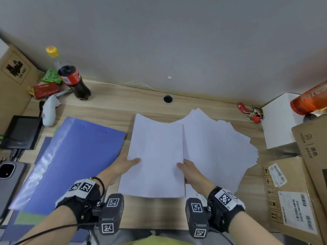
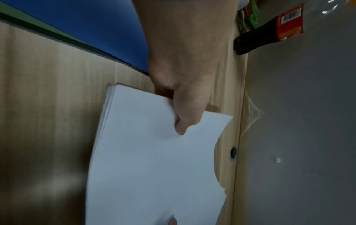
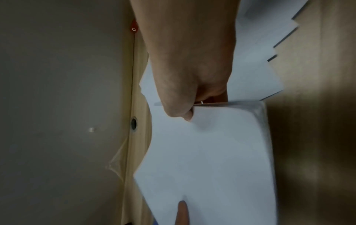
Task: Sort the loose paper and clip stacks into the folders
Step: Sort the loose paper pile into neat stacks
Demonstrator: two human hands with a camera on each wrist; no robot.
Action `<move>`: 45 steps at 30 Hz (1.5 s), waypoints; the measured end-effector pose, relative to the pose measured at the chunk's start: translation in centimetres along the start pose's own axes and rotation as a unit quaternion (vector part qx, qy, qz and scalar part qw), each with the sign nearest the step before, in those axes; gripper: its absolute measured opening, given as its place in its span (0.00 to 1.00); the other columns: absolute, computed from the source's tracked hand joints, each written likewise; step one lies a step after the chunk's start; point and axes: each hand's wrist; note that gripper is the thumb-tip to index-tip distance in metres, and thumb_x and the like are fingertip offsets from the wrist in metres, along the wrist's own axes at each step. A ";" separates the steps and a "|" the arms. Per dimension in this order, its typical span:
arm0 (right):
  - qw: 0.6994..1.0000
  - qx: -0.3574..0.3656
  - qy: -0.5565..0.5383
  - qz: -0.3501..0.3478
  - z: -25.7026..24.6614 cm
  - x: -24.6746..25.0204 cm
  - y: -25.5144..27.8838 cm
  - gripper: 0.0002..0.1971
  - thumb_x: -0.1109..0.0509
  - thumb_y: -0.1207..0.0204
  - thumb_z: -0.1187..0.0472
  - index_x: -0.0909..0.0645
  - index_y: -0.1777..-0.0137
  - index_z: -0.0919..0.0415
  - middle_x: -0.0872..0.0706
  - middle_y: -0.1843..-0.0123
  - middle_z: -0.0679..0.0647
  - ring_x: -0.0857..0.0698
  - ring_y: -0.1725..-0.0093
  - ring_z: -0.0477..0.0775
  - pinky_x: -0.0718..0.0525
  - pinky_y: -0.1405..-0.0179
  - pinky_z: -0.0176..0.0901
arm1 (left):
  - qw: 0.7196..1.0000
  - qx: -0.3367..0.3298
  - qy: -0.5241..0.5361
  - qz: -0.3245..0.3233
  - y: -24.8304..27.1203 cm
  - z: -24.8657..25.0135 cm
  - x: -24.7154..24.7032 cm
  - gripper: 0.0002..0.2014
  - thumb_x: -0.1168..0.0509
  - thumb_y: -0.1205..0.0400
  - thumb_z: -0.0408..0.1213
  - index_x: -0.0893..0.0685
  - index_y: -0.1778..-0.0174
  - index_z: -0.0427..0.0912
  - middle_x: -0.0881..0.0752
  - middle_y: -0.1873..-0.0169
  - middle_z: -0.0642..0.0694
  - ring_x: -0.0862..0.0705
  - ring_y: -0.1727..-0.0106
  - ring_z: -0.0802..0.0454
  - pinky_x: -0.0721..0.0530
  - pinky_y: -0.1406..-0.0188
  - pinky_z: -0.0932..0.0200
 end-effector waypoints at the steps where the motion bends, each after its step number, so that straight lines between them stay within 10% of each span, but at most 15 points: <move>1: 1.000 -0.012 0.001 -0.002 0.4 -0.2 0.2 0.15 0.45 0.16 0.59 0.23 0.34 0.54 0.13 0.45 0.50 0.14 0.52 0.50 0.17 0.63 0.37 | 1.000 0.001 0.000 -0.003 0.1 -0.5 0.0 0.29 0.33 0.18 0.46 0.35 0.21 0.59 0.20 0.32 0.57 0.19 0.34 0.53 0.20 0.32 0.48; 8: 0.997 0.048 -0.059 0.025 -2.7 -0.7 -0.9 0.15 0.43 0.17 0.63 0.26 0.33 0.55 0.17 0.35 0.57 0.15 0.40 0.57 0.17 0.47 0.48 | 0.989 -0.091 0.063 0.098 -0.1 2.7 1.4 0.18 0.32 0.18 0.38 0.24 0.32 0.51 0.15 0.46 0.58 0.14 0.46 0.57 0.17 0.58 0.62; 15: 0.986 0.053 -0.156 0.011 -6.3 -0.9 -2.0 0.26 0.41 0.19 0.71 0.39 0.22 0.59 0.22 0.32 0.61 0.18 0.43 0.60 0.16 0.47 0.49 | 0.992 -0.096 0.055 0.066 -2.9 5.7 4.5 0.27 0.37 0.17 0.29 0.31 0.22 0.53 0.18 0.34 0.52 0.18 0.34 0.46 0.19 0.35 0.41; 20: 0.985 0.016 -0.172 -0.017 -4.5 -2.0 -1.9 0.28 0.32 0.22 0.71 0.37 0.24 0.60 0.16 0.42 0.60 0.13 0.46 0.61 0.15 0.41 0.48 | 0.992 -0.070 0.034 0.096 -2.9 4.0 3.2 0.37 0.44 0.20 0.18 0.39 0.17 0.53 0.24 0.28 0.50 0.25 0.29 0.46 0.23 0.30 0.44; 26: 0.993 0.006 -0.100 -0.058 -2.9 -1.9 -1.3 0.21 0.40 0.18 0.67 0.33 0.27 0.52 0.21 0.33 0.50 0.21 0.33 0.53 0.23 0.31 0.45 | 0.991 -0.091 0.015 0.098 -3.8 2.4 3.9 0.35 0.43 0.18 0.22 0.40 0.17 0.56 0.27 0.25 0.53 0.27 0.26 0.50 0.26 0.26 0.42; 31: 0.997 0.005 -0.057 -0.051 -1.2 0.3 -1.0 0.28 0.38 0.17 0.58 0.41 0.18 0.49 0.31 0.22 0.48 0.28 0.25 0.50 0.31 0.23 0.49 | 0.980 -0.114 0.033 0.158 -5.8 2.9 4.0 0.32 0.43 0.18 0.21 0.34 0.20 0.51 0.25 0.25 0.48 0.27 0.25 0.47 0.25 0.27 0.44; 39: 0.997 -0.020 -0.023 0.064 4.2 7.6 0.1 0.17 0.40 0.18 0.63 0.24 0.30 0.53 0.23 0.33 0.54 0.24 0.33 0.52 0.26 0.33 0.47 | 0.935 -0.103 -0.117 0.319 -7.5 4.8 0.4 0.31 0.41 0.23 0.24 0.32 0.22 0.45 0.31 0.26 0.41 0.37 0.23 0.38 0.33 0.27 0.44; 45: 0.986 -0.032 -0.035 0.159 6.6 14.3 0.6 0.16 0.41 0.17 0.64 0.23 0.31 0.56 0.21 0.33 0.56 0.24 0.35 0.54 0.27 0.35 0.45 | 0.970 -0.181 -0.113 0.119 -7.7 5.9 -6.6 0.25 0.39 0.19 0.23 0.25 0.27 0.47 0.25 0.29 0.46 0.26 0.29 0.47 0.29 0.34 0.60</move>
Point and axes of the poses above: each hand's wrist, its own y-axis away from the middle knuckle, its own x-axis out of the back of the hand, z = x × y
